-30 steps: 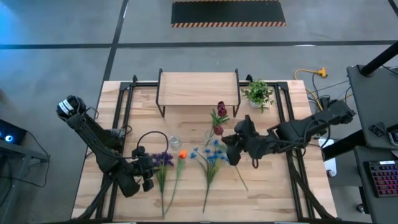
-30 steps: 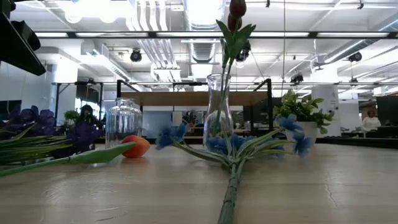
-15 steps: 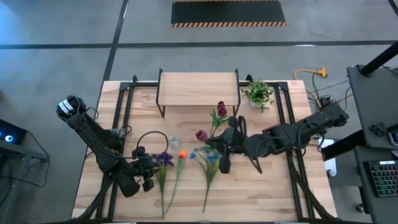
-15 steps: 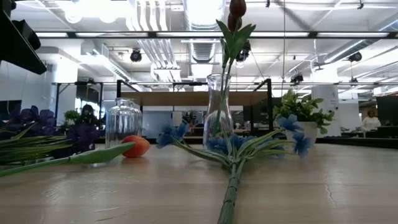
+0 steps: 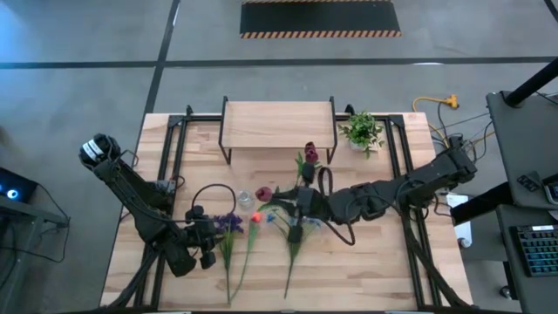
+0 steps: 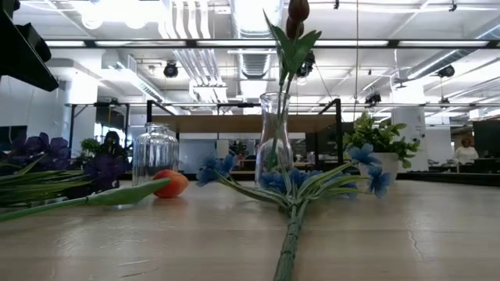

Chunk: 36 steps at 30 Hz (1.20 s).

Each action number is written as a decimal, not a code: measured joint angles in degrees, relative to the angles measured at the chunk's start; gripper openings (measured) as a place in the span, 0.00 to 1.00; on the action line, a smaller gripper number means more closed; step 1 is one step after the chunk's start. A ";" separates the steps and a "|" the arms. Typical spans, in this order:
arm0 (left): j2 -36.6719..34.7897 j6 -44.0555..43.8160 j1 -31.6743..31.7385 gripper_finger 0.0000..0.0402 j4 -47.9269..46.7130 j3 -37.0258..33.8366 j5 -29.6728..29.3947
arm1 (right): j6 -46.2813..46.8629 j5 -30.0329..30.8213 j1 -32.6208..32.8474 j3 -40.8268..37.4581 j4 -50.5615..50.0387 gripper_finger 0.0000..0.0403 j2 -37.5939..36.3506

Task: Pick and place flowers into a vace then onto a shelf
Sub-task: Put the red tulip into the right transparent vase

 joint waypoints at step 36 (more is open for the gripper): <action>0.00 0.00 0.00 0.18 0.27 0.00 0.02 | -8.52 1.13 -8.91 -0.04 4.09 0.02 0.53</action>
